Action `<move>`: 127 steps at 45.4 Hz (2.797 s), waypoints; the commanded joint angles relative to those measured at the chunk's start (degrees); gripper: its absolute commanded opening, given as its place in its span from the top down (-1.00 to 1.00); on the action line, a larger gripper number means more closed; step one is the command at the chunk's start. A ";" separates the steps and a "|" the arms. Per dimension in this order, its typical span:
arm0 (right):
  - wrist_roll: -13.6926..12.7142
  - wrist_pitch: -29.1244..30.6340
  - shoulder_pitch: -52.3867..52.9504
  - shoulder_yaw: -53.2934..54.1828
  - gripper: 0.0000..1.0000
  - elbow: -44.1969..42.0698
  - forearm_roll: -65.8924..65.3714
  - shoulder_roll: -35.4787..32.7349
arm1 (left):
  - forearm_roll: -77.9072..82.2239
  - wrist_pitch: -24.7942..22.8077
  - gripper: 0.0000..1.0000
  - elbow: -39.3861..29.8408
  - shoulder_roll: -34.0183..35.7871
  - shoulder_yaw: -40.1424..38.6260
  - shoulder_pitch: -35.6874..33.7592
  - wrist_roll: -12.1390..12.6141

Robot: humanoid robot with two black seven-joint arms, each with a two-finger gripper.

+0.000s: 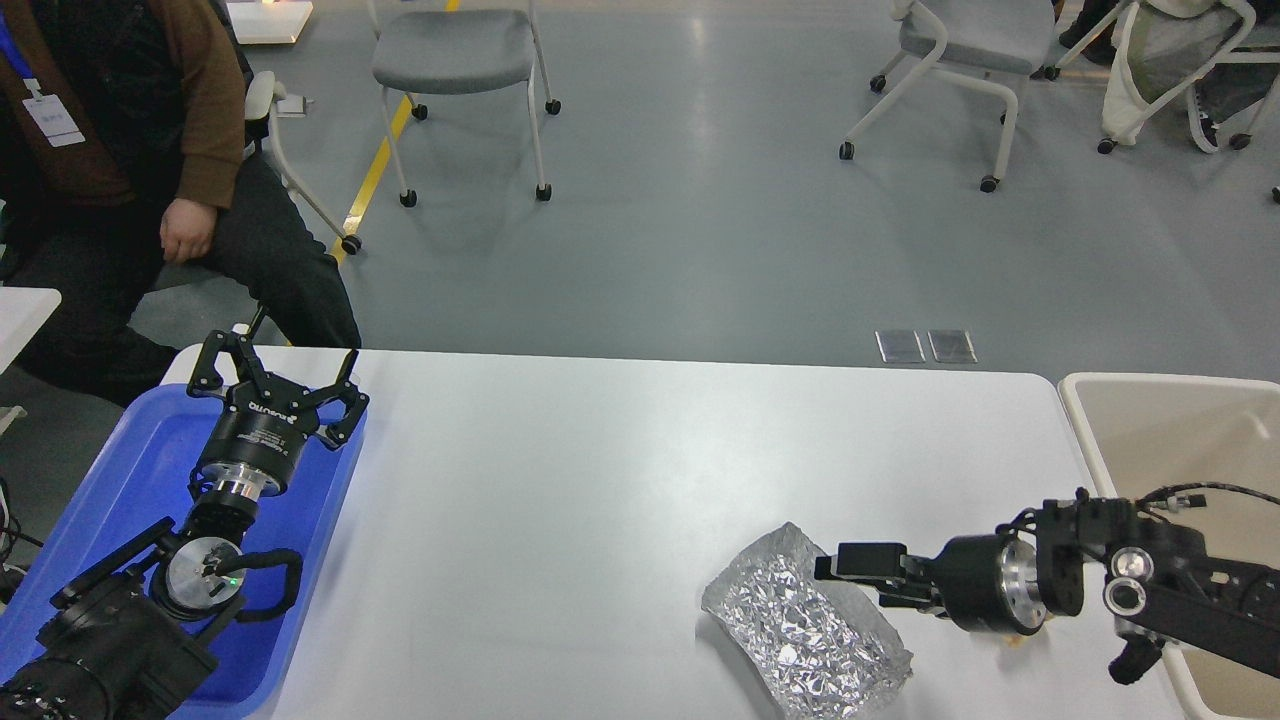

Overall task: Tidy desktop
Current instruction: 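Lower the open right gripper toward the silver foil wrapper, then close the right gripper on the edge of the silver foil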

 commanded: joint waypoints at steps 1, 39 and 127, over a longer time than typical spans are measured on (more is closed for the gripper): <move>1.30 -1.88 1.55 -1.34 -1.00 -5.51 -3.35 4.32 | 0.00 0.00 -1.00 0.00 0.00 0.01 -0.03 0.00; 8.86 -13.92 0.40 -7.84 -1.00 -18.96 -15.92 13.63 | 0.00 0.00 -1.00 0.00 0.00 0.01 -0.03 0.00; 18.88 -17.70 2.15 -15.75 1.00 -18.89 -14.88 5.65 | 0.00 0.00 -1.00 0.00 0.00 0.01 -0.03 0.00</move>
